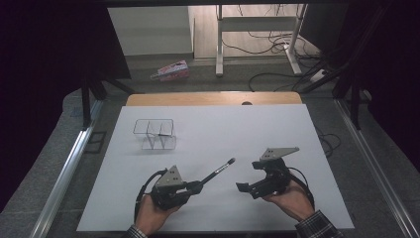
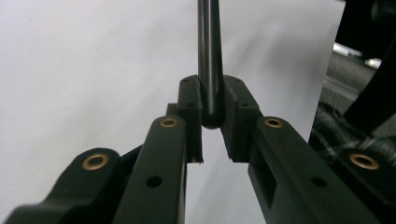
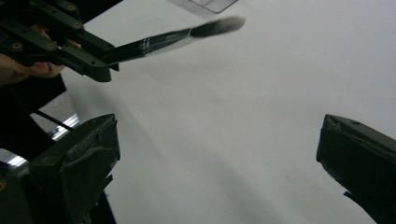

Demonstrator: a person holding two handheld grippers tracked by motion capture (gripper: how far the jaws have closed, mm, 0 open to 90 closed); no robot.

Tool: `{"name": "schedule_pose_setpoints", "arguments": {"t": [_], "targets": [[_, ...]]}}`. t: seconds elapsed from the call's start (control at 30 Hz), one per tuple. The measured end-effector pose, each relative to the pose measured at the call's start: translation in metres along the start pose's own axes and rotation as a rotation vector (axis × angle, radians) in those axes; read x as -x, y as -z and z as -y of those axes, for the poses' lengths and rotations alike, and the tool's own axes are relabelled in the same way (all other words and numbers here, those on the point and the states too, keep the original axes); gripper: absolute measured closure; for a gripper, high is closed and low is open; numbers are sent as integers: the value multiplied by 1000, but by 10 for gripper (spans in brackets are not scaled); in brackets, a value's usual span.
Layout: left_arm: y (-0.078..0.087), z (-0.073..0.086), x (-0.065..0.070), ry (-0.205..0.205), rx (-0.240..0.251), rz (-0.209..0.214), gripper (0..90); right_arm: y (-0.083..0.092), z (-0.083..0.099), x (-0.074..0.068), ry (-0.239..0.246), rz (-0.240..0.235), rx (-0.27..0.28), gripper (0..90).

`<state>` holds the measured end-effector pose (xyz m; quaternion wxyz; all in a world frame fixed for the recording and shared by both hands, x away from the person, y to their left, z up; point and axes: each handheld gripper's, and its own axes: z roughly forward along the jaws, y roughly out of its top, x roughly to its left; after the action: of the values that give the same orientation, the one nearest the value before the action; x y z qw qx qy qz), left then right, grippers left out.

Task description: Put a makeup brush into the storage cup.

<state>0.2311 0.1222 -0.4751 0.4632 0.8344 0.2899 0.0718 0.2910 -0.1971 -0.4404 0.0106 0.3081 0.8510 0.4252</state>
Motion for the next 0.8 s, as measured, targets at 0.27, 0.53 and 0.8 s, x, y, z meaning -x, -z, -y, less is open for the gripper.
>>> {"name": "schedule_pose_setpoints", "arguments": {"t": [0.27, 0.53, 0.8], "targets": [[0, -1, 7, 28, 61, -6, 799, -5, 0, -3, -72, -71, 44, 72], [-1, -4, 16, 29, 105, -22, 799, -3, 2, -2, -175, -182, 183, 251], [-3, -7, 23, 19, 135, -32, 799, -8, 2, -5, -227, -260, 252, 399]]}}
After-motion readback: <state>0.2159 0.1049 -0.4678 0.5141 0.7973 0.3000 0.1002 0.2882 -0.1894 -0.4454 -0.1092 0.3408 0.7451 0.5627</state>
